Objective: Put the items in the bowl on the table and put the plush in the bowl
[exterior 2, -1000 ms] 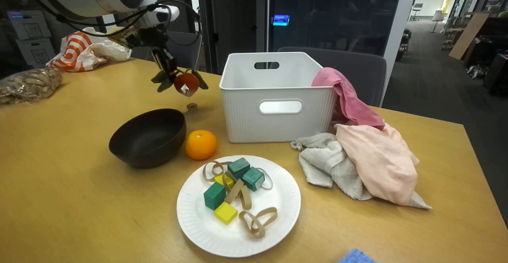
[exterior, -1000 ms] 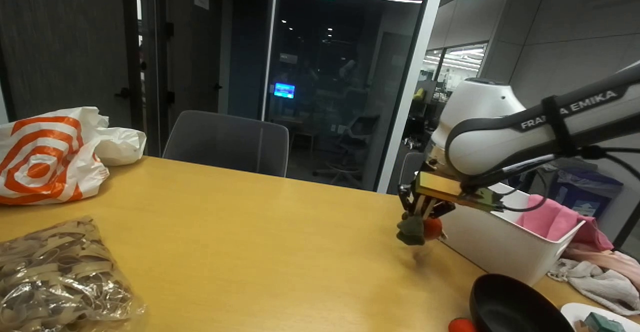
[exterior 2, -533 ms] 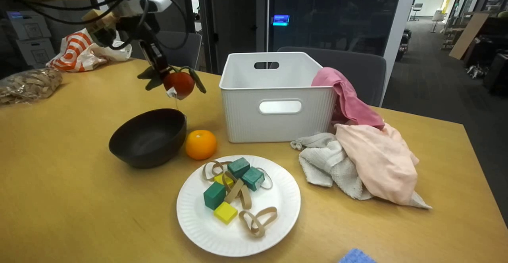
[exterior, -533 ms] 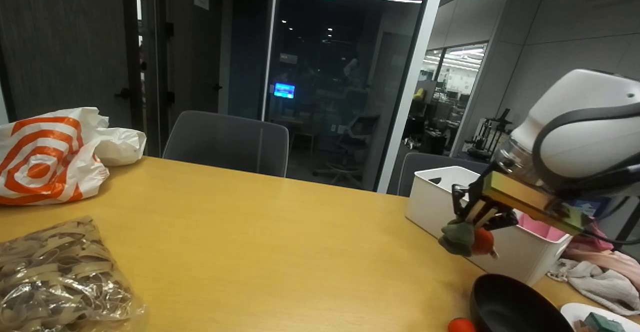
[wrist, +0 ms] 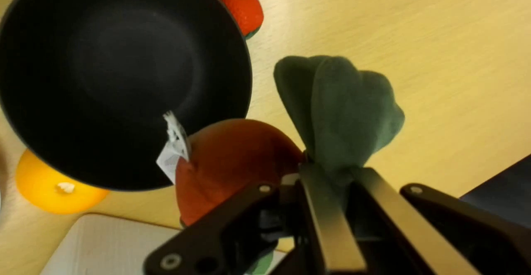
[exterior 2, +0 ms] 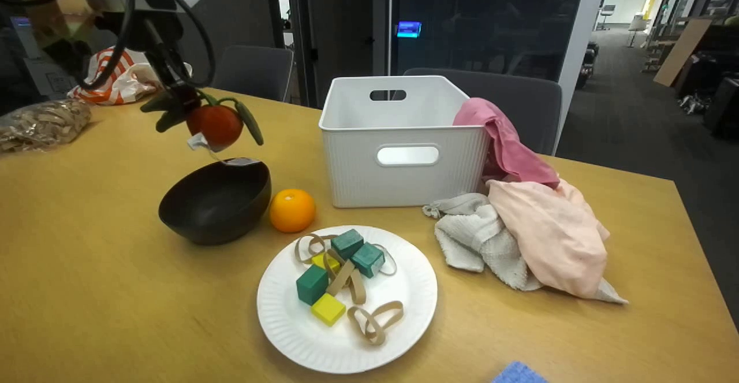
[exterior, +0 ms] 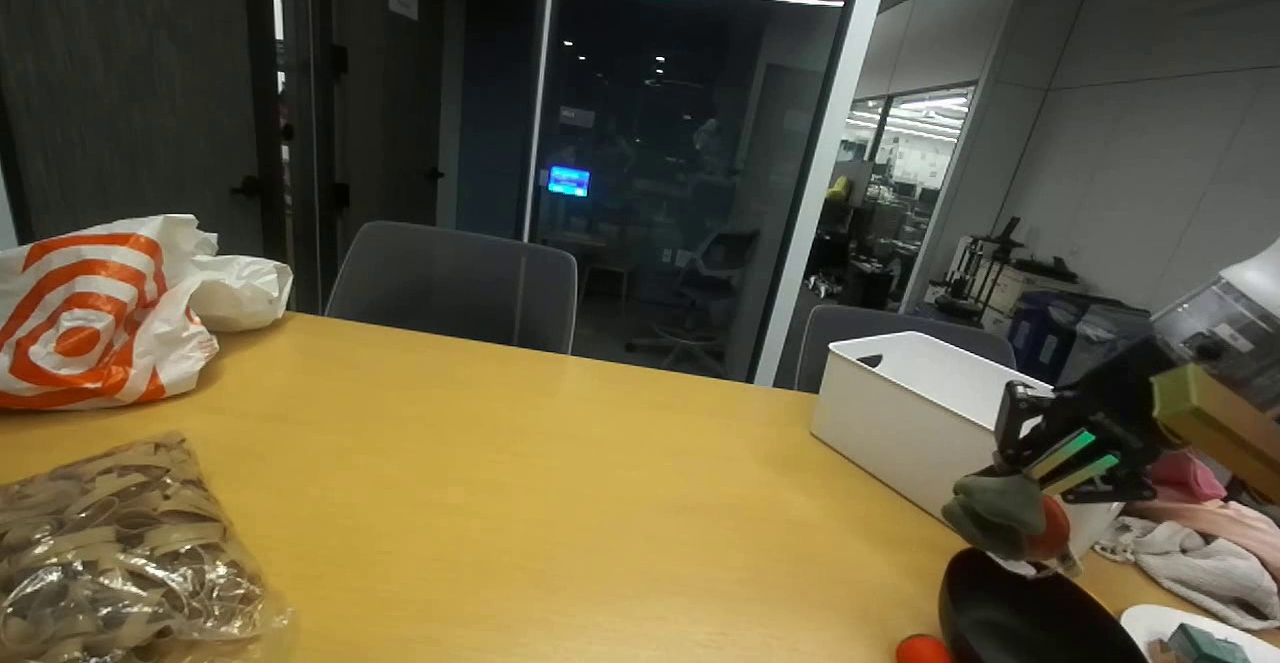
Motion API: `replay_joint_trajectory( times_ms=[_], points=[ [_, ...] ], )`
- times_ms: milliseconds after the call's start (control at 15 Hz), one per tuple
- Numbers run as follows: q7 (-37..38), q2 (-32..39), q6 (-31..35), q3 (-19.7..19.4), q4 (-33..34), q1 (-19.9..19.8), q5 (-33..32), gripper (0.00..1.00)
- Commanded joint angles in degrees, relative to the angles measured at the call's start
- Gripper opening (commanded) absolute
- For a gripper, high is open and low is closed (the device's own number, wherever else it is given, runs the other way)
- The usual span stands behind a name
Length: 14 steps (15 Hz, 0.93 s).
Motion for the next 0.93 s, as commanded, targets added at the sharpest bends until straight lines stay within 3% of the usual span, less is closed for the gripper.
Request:
replay_joint_trajectory(
  times_ms=[0,333,733,800,867],
  points=[
    [-10.8,-0.9,-1.4,-3.9,-1.3,5.6,9.3,0.09],
    [-12.7,6.2,-2.0,-2.9,-1.0,3.2,11.5,0.09],
    [-12.1,8.1,-2.1,-2.3,-1.9,0.0,10.8,0.1],
    [-11.8,8.4,-1.9,-2.0,-1.9,-0.2,10.6,0.35],
    [-11.8,8.5,-2.1,-2.0,-1.9,-0.3,10.7,0.36]
  ],
)
